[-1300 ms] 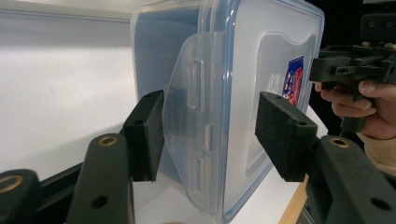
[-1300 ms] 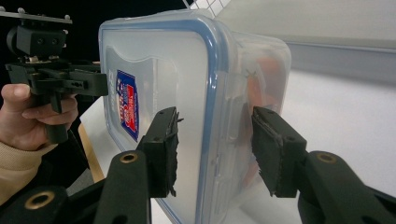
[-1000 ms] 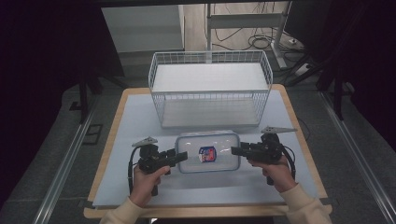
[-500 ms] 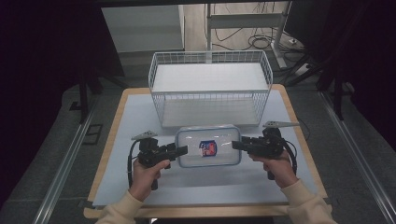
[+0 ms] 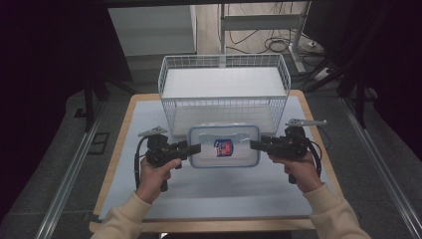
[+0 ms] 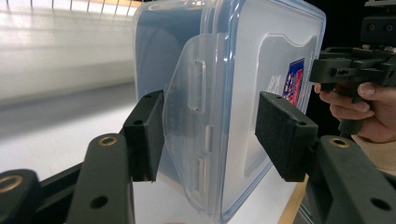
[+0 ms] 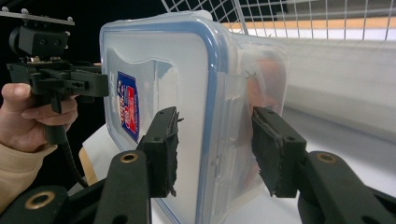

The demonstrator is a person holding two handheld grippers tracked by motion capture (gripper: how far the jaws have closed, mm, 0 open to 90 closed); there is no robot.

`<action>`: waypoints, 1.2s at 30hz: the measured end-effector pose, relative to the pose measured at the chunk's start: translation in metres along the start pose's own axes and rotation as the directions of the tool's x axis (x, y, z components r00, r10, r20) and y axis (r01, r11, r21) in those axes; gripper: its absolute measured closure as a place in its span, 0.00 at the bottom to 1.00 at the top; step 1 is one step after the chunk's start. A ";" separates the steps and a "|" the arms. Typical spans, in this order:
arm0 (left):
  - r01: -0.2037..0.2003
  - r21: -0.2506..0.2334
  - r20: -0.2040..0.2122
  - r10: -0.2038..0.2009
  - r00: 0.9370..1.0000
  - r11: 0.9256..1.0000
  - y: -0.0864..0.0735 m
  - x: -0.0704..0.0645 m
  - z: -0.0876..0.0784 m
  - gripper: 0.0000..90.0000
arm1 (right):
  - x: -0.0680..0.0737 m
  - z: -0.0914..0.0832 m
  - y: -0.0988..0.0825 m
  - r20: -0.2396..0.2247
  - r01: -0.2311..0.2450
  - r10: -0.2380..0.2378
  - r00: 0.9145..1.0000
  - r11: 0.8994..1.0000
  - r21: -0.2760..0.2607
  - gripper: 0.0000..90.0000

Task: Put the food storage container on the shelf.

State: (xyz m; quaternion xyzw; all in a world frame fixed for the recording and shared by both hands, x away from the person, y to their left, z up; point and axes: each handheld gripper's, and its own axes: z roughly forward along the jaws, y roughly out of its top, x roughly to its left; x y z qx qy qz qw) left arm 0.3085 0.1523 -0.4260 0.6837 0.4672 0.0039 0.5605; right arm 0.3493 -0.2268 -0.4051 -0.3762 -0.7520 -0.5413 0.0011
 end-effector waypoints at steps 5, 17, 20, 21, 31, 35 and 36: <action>-0.014 -0.012 0.000 0.014 1.000 1.000 0.019 -0.003 -0.003 0.49 | 0.001 -0.002 0.013 0.000 -0.002 0.002 1.000 1.000 -0.017 0.58; -0.056 -0.029 0.014 0.057 0.998 0.998 0.061 -0.007 -0.007 0.49 | 0.006 -0.008 0.052 0.014 0.021 -0.020 1.000 0.999 -0.050 0.59; -0.061 -0.037 0.020 0.062 0.998 0.997 0.071 -0.007 -0.008 0.49 | 0.007 -0.010 0.063 0.020 0.038 -0.037 0.999 0.998 -0.059 0.59; -0.061 -0.041 0.020 0.062 0.998 0.997 0.074 -0.007 -0.009 0.49 | 0.008 -0.010 0.067 0.021 0.042 -0.040 0.999 0.997 -0.061 0.59; -0.082 -0.057 0.022 0.083 0.996 0.995 0.110 -0.005 -0.008 0.49 | 0.006 -0.010 0.103 0.028 0.063 -0.062 0.998 0.996 -0.070 0.59; -0.075 -0.064 0.029 0.077 0.997 0.995 0.123 -0.002 -0.005 0.49 | 0.004 -0.010 0.117 0.033 0.066 -0.064 0.997 0.996 -0.067 0.59; -0.072 -0.065 0.032 0.074 0.997 0.995 0.127 -0.001 -0.004 0.49 | 0.003 -0.010 0.122 0.038 0.068 -0.066 0.997 0.996 -0.064 0.59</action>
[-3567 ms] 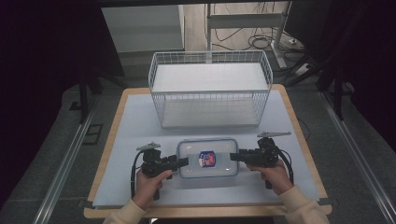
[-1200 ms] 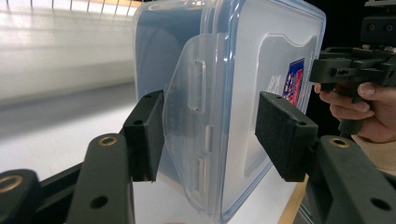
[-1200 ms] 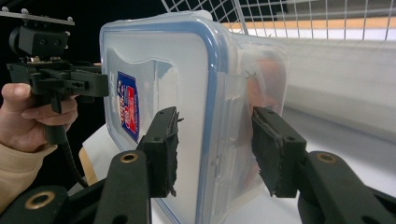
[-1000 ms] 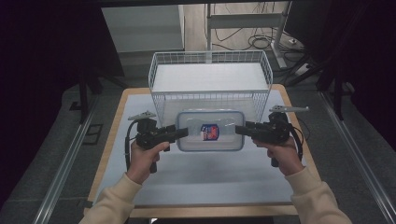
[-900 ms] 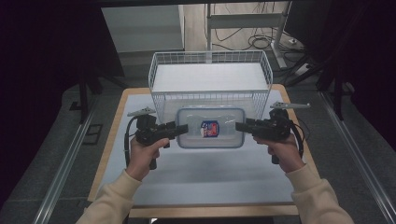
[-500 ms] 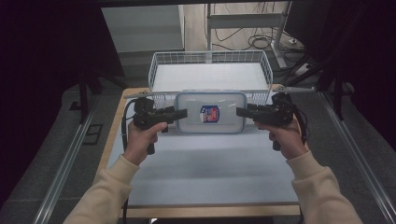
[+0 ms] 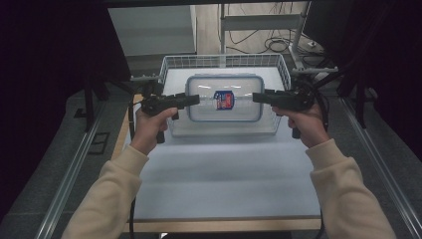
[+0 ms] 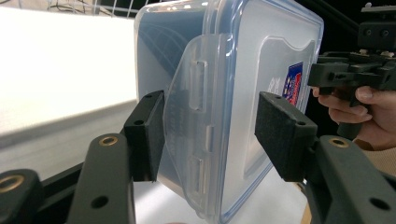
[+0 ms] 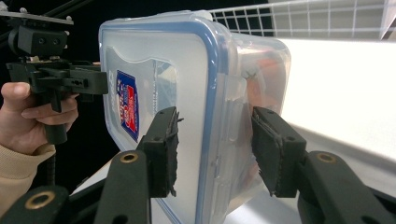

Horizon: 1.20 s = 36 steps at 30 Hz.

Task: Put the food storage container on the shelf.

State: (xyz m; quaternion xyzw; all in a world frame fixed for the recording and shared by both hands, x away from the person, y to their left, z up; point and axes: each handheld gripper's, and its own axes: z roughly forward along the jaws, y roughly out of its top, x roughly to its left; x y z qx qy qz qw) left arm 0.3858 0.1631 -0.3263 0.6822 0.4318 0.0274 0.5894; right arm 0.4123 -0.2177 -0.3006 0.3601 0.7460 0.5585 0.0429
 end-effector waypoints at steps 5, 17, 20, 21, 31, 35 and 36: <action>0.006 0.003 0.005 -0.006 1.000 1.000 0.014 0.007 0.006 0.49 | -0.006 0.003 0.016 0.009 -0.003 0.003 1.000 1.000 0.011 0.58; 0.051 0.032 0.013 -0.052 0.999 0.998 0.046 0.034 0.025 0.49 | -0.034 0.022 0.050 0.013 -0.056 0.056 0.998 0.997 0.057 0.58; 0.068 0.043 0.016 -0.069 0.998 0.997 0.051 0.040 0.030 0.49 | -0.039 0.026 0.055 0.018 -0.063 0.062 0.998 0.996 0.066 0.58; 0.070 0.045 0.015 -0.071 0.997 0.997 0.052 0.042 0.031 0.49 | -0.041 0.028 0.056 0.018 -0.068 0.067 0.998 0.995 0.070 0.58; 0.124 0.053 0.008 -0.124 0.992 0.991 0.058 0.060 0.041 0.49 | -0.059 0.045 0.062 0.023 -0.117 0.115 0.993 0.988 0.100 0.58; 0.154 0.057 -0.003 -0.154 0.988 0.986 0.062 0.063 0.044 0.49 | -0.063 0.049 0.064 0.024 -0.139 0.137 0.990 0.985 0.101 0.57; 0.158 0.055 -0.006 -0.158 0.987 0.986 0.062 0.063 0.046 0.49 | -0.064 0.050 0.065 0.026 -0.148 0.146 0.989 0.984 0.101 0.56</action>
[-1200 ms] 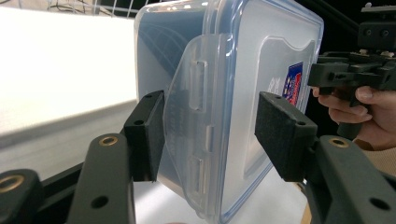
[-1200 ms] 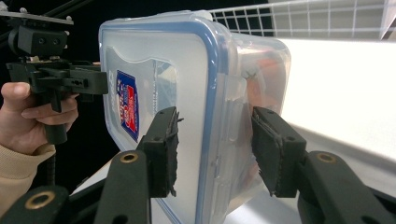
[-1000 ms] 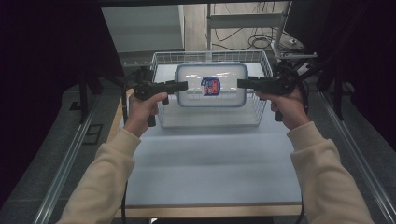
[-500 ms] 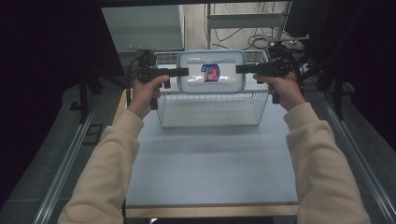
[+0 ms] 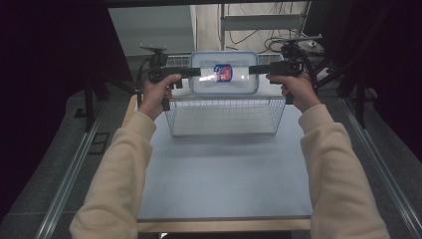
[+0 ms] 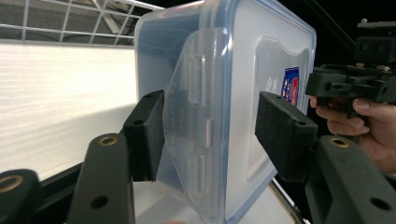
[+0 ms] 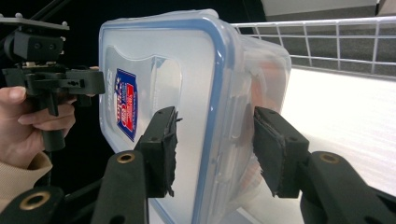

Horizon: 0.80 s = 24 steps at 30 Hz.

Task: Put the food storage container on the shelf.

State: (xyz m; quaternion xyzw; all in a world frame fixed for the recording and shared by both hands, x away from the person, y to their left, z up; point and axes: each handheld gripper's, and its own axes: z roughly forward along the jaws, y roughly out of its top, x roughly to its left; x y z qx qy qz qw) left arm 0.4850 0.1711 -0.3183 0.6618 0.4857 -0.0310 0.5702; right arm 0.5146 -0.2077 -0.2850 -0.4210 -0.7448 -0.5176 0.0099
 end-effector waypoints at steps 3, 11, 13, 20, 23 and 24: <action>0.020 0.002 -0.016 -0.020 1.000 1.000 0.004 0.003 0.005 0.47 | -0.003 0.003 0.002 0.005 -0.022 0.022 1.000 1.000 0.001 0.56; 0.108 0.005 -0.003 -0.108 0.994 0.994 0.009 0.020 0.021 0.40 | -0.011 0.013 0.007 0.073 -0.074 0.074 0.995 0.997 -0.010 0.54; 0.127 0.005 0.011 -0.128 0.992 0.992 0.010 0.025 0.023 0.38 | -0.013 0.016 0.007 0.089 -0.093 0.094 0.992 0.996 -0.014 0.54; 0.119 -0.002 -0.012 -0.119 0.993 0.993 0.011 0.029 0.032 0.26 | -0.011 0.019 0.001 0.130 -0.066 0.072 0.989 0.996 -0.055 0.53; 0.120 -0.024 -0.037 -0.121 0.992 0.992 0.012 0.027 0.031 0.18 | -0.008 0.015 -0.003 0.138 -0.041 0.054 0.989 0.995 -0.094 0.50; 0.114 -0.029 -0.038 -0.115 0.993 0.993 0.012 0.026 0.029 0.18 | -0.008 0.011 -0.004 0.130 -0.037 0.052 0.990 0.993 -0.110 0.49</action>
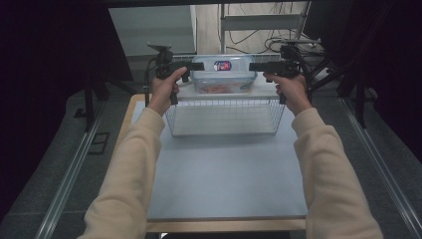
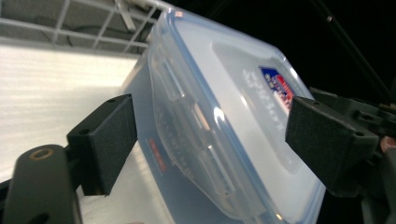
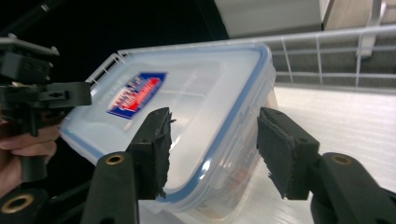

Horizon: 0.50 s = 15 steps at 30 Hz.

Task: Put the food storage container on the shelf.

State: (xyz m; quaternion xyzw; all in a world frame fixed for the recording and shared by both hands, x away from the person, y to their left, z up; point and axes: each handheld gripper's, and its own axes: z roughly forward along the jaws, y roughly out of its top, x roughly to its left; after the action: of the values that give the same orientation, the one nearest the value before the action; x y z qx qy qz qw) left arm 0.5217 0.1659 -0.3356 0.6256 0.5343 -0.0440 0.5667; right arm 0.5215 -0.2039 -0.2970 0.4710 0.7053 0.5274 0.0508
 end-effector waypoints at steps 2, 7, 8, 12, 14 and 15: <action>-0.024 -0.019 0.001 0.024 1.000 1.000 -0.002 -0.005 -0.007 0.16 | 0.001 -0.007 -0.002 -0.023 0.006 -0.007 1.000 1.000 -0.022 0.47; -0.115 -0.072 -0.021 0.113 0.993 0.991 -0.020 -0.023 -0.035 0.16 | 0.007 -0.030 -0.019 -0.048 0.100 -0.103 0.994 0.993 -0.061 0.42; -0.132 -0.071 -0.019 0.131 0.991 0.989 -0.025 -0.025 -0.040 0.16 | 0.008 -0.035 -0.025 -0.055 0.118 -0.121 0.991 0.991 -0.061 0.41; -0.205 -0.074 -0.013 0.205 0.979 0.976 -0.056 -0.035 -0.064 0.17 | 0.009 -0.051 -0.058 -0.067 0.185 -0.188 0.980 0.982 -0.050 0.38; -0.235 -0.072 -0.003 0.235 0.972 0.969 -0.079 -0.038 -0.076 0.17 | 0.010 -0.059 -0.077 -0.080 0.209 -0.212 0.974 0.977 -0.048 0.36; -0.249 -0.069 -0.005 0.249 0.968 0.966 -0.090 -0.039 -0.080 0.17 | 0.010 -0.064 -0.088 -0.088 0.222 -0.226 0.970 0.974 -0.051 0.36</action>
State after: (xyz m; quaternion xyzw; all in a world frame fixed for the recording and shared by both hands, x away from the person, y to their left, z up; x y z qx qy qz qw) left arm 0.3969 0.1834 -0.3410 0.6677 0.4518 0.0450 0.5899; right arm 0.4263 -0.2410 -0.3343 0.3622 0.7446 0.5540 0.0863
